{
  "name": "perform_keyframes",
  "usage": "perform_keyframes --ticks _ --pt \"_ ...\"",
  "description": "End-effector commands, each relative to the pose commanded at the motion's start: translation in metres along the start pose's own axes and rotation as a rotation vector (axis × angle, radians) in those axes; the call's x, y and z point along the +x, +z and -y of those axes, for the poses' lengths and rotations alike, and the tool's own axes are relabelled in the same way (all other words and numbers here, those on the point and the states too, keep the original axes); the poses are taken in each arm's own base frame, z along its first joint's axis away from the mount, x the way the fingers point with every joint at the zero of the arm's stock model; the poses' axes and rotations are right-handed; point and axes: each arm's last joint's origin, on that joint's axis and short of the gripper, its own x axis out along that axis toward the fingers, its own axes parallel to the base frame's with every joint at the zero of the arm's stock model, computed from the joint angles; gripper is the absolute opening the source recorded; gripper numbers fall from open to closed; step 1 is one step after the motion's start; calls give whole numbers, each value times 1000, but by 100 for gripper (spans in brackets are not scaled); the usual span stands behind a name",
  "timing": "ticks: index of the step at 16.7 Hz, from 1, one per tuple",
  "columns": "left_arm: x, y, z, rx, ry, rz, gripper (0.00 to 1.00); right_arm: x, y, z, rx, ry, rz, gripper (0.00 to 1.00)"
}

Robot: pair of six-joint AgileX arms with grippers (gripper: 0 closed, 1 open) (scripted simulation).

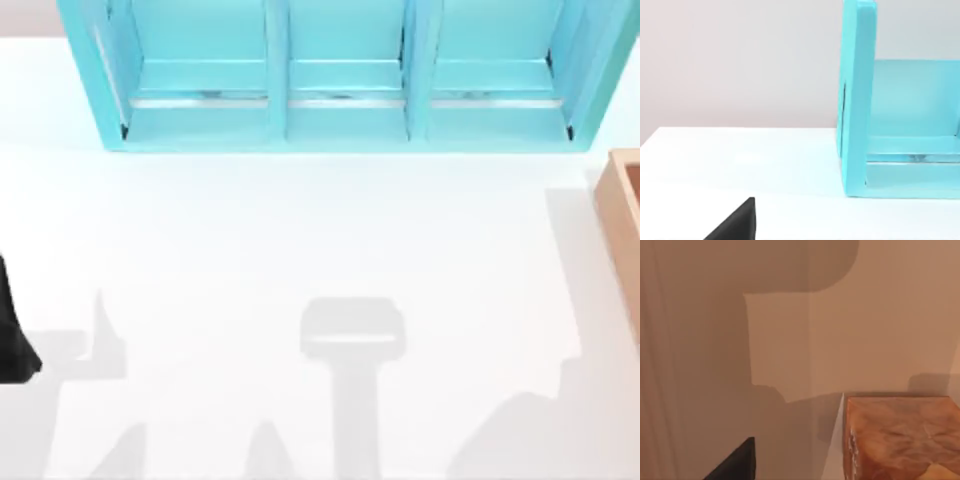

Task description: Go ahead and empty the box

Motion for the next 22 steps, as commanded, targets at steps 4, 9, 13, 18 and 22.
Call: perform_keyframes --ticks 4,9,13,18,22 --pt "0 0 0 0 0 0 100 3 -1 -1 0 -1 2 100" --pt "0 0 0 0 0 0 100 3 -1 -1 0 -1 2 70" --pt "0 0 0 0 0 0 100 3 -1 -1 0 -1 2 40" --pt "0 0 0 0 0 0 100 3 -1 -1 0 -1 2 2" --pt "0 0 0 0 0 0 100 3 -1 -1 0 -1 2 0"
